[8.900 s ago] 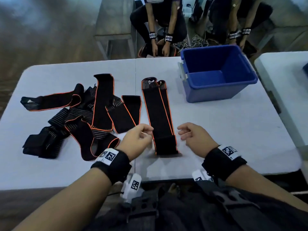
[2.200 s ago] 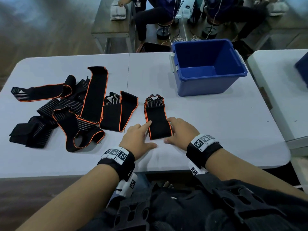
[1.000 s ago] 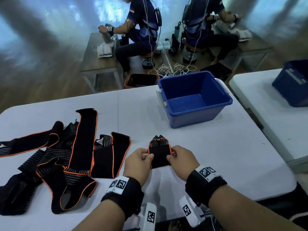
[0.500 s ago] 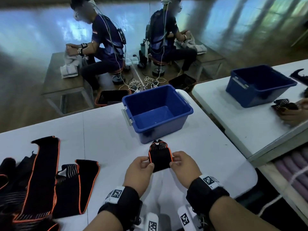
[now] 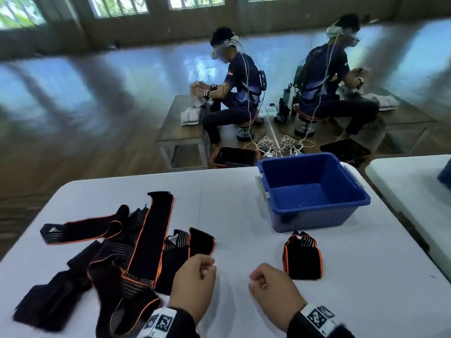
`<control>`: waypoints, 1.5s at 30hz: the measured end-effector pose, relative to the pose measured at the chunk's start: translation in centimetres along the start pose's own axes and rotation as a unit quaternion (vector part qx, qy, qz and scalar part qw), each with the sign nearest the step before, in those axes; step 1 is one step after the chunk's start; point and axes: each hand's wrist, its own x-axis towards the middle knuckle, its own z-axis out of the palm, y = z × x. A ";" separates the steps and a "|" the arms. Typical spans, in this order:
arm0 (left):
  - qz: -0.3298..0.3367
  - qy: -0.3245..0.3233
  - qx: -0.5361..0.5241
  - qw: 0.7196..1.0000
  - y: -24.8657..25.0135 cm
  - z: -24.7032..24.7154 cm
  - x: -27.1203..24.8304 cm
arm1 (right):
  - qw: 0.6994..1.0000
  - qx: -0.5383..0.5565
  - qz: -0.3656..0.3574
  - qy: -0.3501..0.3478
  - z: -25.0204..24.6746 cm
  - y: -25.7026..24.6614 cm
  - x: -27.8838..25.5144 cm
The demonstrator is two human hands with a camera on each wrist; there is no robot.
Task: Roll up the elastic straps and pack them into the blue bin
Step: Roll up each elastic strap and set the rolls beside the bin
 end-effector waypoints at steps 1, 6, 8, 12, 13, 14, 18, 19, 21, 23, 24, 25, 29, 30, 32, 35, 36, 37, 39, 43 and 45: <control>0.002 0.014 0.021 1.000 -0.6 -1.2 -0.2 | 1.000 -0.009 -0.013 -0.020 0.7 -0.9 0.5; 0.021 0.065 0.117 0.991 -3.7 -6.4 -0.7 | 0.989 -0.081 -0.085 -0.092 3.1 -5.0 3.5; 0.030 0.069 0.154 0.985 -4.9 -8.2 -1.0 | 0.984 -0.106 -0.104 -0.094 3.6 -6.5 4.8; 0.030 0.053 0.209 0.976 -7.7 -10.3 -2.0 | 0.985 -0.102 -0.106 -0.089 5.1 -8.9 7.3; 0.026 0.037 0.215 0.976 -8.3 -10.5 -2.4 | 0.985 -0.105 -0.109 -0.089 5.7 -9.4 7.9; 0.023 0.024 0.219 0.975 -8.5 -10.7 -2.7 | 0.984 -0.108 -0.113 -0.085 6.3 -9.9 8.3; 0.020 0.044 0.174 0.984 -9.4 -11.6 -3.0 | 0.983 -0.127 -0.109 -0.078 8.0 -11.9 9.3; 0.014 0.063 0.166 0.984 -9.8 -11.9 -2.8 | 0.983 -0.132 -0.105 -0.076 8.4 -12.2 9.5; -0.003 0.078 0.169 0.982 -10.5 -12.3 -2.4 | 0.983 -0.139 -0.097 -0.074 9.0 -12.7 10.0; -0.018 0.070 0.172 0.982 -11.1 -12.6 -2.1 | 0.980 -0.159 -0.087 -0.080 9.5 -13.0 10.5; -0.020 0.059 0.173 0.983 -11.2 -12.8 -2.0 | 0.978 -0.170 -0.080 -0.093 9.5 -13.1 10.6; -0.017 0.048 0.174 0.983 -11.4 -13.0 -1.9 | 0.975 -0.181 -0.073 -0.109 9.6 -13.2 10.9; -0.009 0.024 0.171 0.985 -12.0 -13.6 -1.6 | 0.965 -0.217 -0.065 -0.132 10.0 -13.4 11.6; -0.013 0.021 0.170 0.985 -12.1 -13.8 -1.5 | 0.961 -0.232 -0.065 -0.134 10.1 -13.6 11.7; -0.021 0.013 0.163 0.986 -12.2 -14.3 -1.4 | 0.953 -0.264 -0.065 -0.134 10.5 -13.6 11.8; -0.025 0.006 0.143 0.989 -12.0 -14.9 -1.0 | 0.950 -0.282 -0.068 -0.114 10.8 -14.0 11.6; -0.029 0.009 0.129 0.991 -11.7 -15.1 -0.9 | 0.955 -0.272 -0.069 -0.099 10.8 -14.2 11.5; -0.033 0.012 0.108 0.993 -11.6 -15.2 -0.8 | 0.960 -0.257 -0.071 -0.084 10.8 -14.3 11.5; -0.038 0.020 0.057 0.997 -11.2 -15.4 -0.7 | 0.967 -0.231 -0.085 -0.072 10.8 -14.6 11.7; -0.028 0.067 0.005 0.997 -11.2 -15.3 -0.4 | 0.957 -0.260 -0.086 -0.091 11.4 -14.9 12.6; -0.030 0.082 -0.012 0.996 -11.2 -15.5 -0.5 | 0.953 -0.278 -0.077 -0.091 11.8 -14.8 13.1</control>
